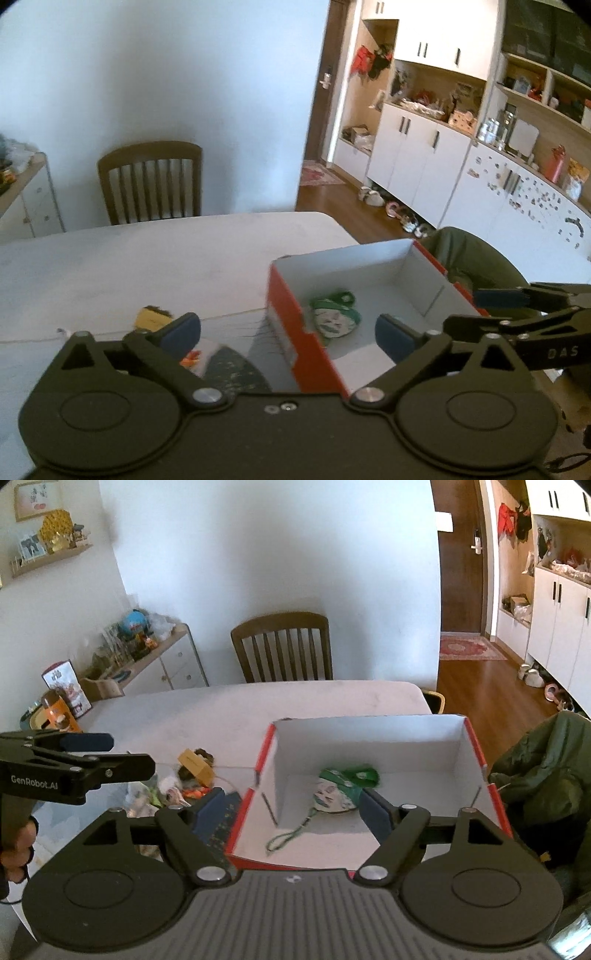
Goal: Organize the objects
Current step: 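Withdraw both tools from the box and reach back to the pile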
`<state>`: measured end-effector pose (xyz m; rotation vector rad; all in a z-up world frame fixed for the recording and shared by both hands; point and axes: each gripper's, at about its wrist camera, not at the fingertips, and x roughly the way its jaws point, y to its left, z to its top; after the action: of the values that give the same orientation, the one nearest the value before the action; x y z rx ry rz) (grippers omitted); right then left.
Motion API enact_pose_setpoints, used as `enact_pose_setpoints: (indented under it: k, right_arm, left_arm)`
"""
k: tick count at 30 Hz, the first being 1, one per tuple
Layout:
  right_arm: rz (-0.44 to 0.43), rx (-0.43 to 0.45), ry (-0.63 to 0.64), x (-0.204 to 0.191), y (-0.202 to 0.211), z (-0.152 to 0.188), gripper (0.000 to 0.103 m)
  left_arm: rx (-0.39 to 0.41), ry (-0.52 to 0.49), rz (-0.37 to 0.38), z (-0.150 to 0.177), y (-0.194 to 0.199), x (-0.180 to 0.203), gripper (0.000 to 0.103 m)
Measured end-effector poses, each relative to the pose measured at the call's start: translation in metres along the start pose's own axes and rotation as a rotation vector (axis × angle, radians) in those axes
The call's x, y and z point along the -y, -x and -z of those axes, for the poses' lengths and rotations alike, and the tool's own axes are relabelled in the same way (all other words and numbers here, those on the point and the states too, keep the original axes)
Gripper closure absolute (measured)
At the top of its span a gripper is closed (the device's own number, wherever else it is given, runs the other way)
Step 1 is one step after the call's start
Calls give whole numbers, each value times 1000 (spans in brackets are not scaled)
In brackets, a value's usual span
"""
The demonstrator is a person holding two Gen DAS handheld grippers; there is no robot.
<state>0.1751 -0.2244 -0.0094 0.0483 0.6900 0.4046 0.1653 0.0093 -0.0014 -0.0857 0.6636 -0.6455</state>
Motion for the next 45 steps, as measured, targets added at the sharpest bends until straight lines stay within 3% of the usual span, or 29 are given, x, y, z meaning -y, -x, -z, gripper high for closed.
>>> enact_pose_setpoints:
  k: [8, 20, 33, 45]
  right_arm:
    - [0, 38, 4, -40, -2, 5, 18]
    - [-7, 56, 47, -96, -17, 16, 17]
    - [-6, -36, 99, -138, -57, 27, 17]
    - [-46, -156, 191, -175, -121, 41, 17]
  left_arm:
    - [33, 20, -25, 17, 23, -40, 1]
    - [1, 56, -48, 56, 38, -98, 1]
    - [-78, -4, -67, 112, 26, -132, 1]
    - [-153, -8, -97, 154, -7, -153, 1]
